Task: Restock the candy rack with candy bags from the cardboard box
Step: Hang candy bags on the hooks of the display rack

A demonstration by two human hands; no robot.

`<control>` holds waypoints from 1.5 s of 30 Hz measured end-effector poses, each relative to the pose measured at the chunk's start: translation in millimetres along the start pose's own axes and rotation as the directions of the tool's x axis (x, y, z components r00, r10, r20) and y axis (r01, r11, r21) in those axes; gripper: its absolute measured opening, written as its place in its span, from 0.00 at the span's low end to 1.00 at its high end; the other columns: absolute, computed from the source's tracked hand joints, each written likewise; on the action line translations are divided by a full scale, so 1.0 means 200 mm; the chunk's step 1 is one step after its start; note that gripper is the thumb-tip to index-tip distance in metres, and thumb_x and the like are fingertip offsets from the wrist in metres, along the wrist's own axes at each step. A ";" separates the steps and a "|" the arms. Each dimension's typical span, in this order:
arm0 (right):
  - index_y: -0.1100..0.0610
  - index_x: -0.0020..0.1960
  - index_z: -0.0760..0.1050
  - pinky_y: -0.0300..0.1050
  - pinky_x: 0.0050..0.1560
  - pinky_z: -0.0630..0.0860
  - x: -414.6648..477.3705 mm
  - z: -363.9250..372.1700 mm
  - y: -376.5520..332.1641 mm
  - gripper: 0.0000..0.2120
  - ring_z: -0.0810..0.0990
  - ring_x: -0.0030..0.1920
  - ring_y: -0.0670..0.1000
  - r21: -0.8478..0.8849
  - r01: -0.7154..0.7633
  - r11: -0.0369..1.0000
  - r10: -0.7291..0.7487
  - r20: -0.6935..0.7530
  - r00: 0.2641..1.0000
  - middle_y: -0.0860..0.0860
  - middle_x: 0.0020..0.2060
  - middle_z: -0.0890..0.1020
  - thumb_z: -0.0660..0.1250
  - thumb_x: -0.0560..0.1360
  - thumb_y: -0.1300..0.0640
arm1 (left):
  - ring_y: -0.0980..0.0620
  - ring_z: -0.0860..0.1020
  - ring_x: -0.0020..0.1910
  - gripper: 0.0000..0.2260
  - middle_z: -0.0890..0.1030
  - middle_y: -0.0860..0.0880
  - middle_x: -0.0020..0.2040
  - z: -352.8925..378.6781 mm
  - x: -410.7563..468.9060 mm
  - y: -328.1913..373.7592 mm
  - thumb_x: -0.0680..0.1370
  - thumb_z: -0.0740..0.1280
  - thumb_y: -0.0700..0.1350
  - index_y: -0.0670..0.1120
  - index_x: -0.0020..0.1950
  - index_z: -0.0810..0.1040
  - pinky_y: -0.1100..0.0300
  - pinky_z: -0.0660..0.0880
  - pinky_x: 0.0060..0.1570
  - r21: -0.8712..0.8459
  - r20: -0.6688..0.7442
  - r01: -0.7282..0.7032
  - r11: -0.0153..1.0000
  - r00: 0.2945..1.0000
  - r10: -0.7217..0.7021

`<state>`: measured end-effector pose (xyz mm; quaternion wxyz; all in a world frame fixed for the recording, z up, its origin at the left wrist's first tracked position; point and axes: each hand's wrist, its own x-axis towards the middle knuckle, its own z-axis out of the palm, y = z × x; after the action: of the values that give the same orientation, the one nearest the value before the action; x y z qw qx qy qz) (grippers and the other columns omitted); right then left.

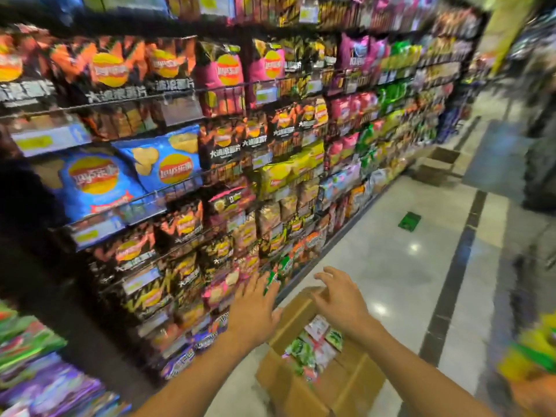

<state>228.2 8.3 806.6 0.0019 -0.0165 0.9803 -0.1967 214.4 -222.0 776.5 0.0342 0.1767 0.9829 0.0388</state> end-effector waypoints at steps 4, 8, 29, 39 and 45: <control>0.47 0.75 0.69 0.56 0.76 0.64 0.16 0.01 0.14 0.24 0.61 0.78 0.52 0.001 -0.068 0.998 0.068 0.006 0.998 0.49 0.77 0.66 0.61 0.80 0.44 | 0.44 0.47 0.85 0.30 0.51 0.48 0.86 0.06 0.27 0.02 0.84 0.52 0.64 0.55 0.84 0.53 0.41 0.48 0.81 -0.013 0.030 -0.056 0.998 0.998 0.056; 0.45 0.74 0.70 0.54 0.76 0.63 0.39 0.02 0.24 0.22 0.62 0.77 0.50 0.023 -0.137 0.990 0.137 -0.014 0.990 0.47 0.77 0.67 0.61 0.80 0.46 | 0.44 0.46 0.85 0.30 0.52 0.47 0.86 0.11 0.58 0.00 0.84 0.52 0.64 0.55 0.84 0.55 0.40 0.49 0.82 -0.032 0.053 -0.108 0.994 0.993 0.109; 0.49 0.71 0.75 0.47 0.66 0.72 1.07 0.38 0.80 0.21 0.73 0.68 0.53 0.013 -0.226 0.974 0.220 0.179 0.959 0.48 0.69 0.75 0.64 0.80 0.47 | 0.41 0.80 0.68 0.26 0.81 0.45 0.68 0.53 1.31 -0.04 0.77 0.58 0.62 0.55 0.74 0.68 0.43 0.79 0.62 -0.125 0.219 -0.113 0.986 0.966 0.139; 0.48 0.69 0.77 0.46 0.62 0.76 1.36 0.64 1.34 0.30 0.78 0.64 0.52 0.011 -0.083 0.997 0.071 0.411 0.909 0.47 0.65 0.78 0.55 0.74 0.37 | 0.40 0.76 0.72 0.28 0.78 0.46 0.72 1.01 1.48 0.23 0.74 0.67 0.62 0.54 0.72 0.77 0.41 0.79 0.63 -0.086 0.421 0.152 0.985 0.901 -0.102; 0.46 0.68 0.77 0.52 0.58 0.80 1.48 0.95 1.67 0.26 0.81 0.59 0.57 0.089 -0.072 0.993 0.022 0.471 0.882 0.52 0.63 0.81 0.59 0.74 0.38 | 0.41 0.77 0.72 0.26 0.77 0.46 0.74 1.29 1.57 0.37 0.74 0.69 0.61 0.53 0.71 0.80 0.42 0.80 0.62 -0.085 0.437 0.251 0.964 0.879 -0.191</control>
<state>-76.6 232.6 502.6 0.2443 -0.0395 0.9393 -0.2375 -32.5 -26.0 509.0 0.2640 0.0645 0.9603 0.0636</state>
